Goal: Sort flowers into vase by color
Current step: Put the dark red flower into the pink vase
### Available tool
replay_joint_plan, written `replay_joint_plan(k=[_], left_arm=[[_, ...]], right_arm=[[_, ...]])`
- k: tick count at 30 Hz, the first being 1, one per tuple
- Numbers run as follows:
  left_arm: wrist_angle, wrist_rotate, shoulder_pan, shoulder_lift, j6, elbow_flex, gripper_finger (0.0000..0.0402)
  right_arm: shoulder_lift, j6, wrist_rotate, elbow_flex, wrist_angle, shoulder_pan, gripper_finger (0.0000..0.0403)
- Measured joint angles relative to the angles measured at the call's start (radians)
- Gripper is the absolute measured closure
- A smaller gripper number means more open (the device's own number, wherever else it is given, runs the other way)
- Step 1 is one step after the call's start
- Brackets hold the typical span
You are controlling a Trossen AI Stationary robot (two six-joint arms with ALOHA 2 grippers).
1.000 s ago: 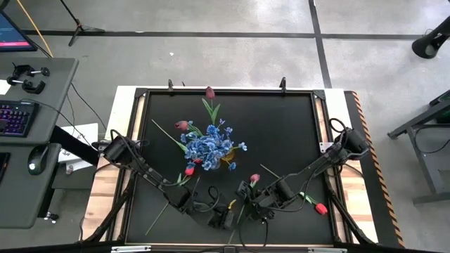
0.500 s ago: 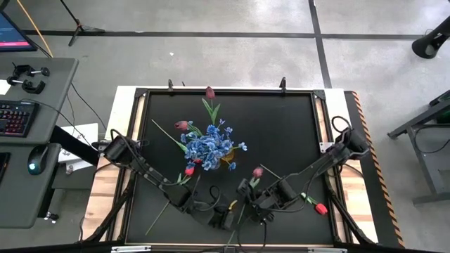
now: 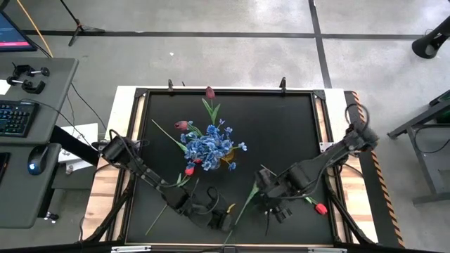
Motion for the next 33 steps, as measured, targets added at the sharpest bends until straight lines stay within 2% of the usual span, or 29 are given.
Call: replay_joint_plan(k=[4,7,11,13,15,17,18,25,29,33], left_arm=[[-0.051,-0.118,-0.056,-0.021,0.011,0.0,0.0401],[-0.044,-0.241,-0.089,-0.023,0.037,0.0,0.0401],[-0.023,-0.391,-0.109,-0.024,0.091,0.0,0.0401],[-0.024,-0.398,-0.096,-0.024,0.131,0.0,0.0401],[-0.02,-0.366,-0.069,-0.024,0.168,0.0,0.0401],[-0.001,-0.316,-0.044,-0.024,0.204,0.0,0.0401],[0.001,-0.296,-0.031,-0.024,0.225,0.0,0.0401],[0.007,-0.243,0.033,-0.024,0.253,0.0,0.0401],[0.022,-0.245,0.046,-0.024,0.264,0.0,0.0401],[0.022,-0.244,0.044,-0.024,0.272,0.0,0.0401]], right_arm=[[-0.214,0.328,0.011,-0.319,0.262,0.05,0.0185],[-0.358,0.652,0.04,-0.567,0.609,0.099,0.019],[-0.411,0.984,0.228,-0.834,1.149,0.152,0.0192],[-0.395,1.048,0.346,-0.919,1.358,0.155,0.0192],[-0.37,1.051,0.472,-0.966,1.493,0.144,0.0193],[-0.346,1.039,0.548,-0.976,1.554,0.116,0.0193],[-0.331,1.025,0.55,-0.974,1.574,0.099,0.0193],[-0.227,0.883,0.408,-0.861,1.607,0.032,0.0193],[-0.215,0.842,0.422,-0.819,1.575,0.021,0.0197],[-0.227,0.842,0.448,-0.816,1.51,0.015,0.022]])
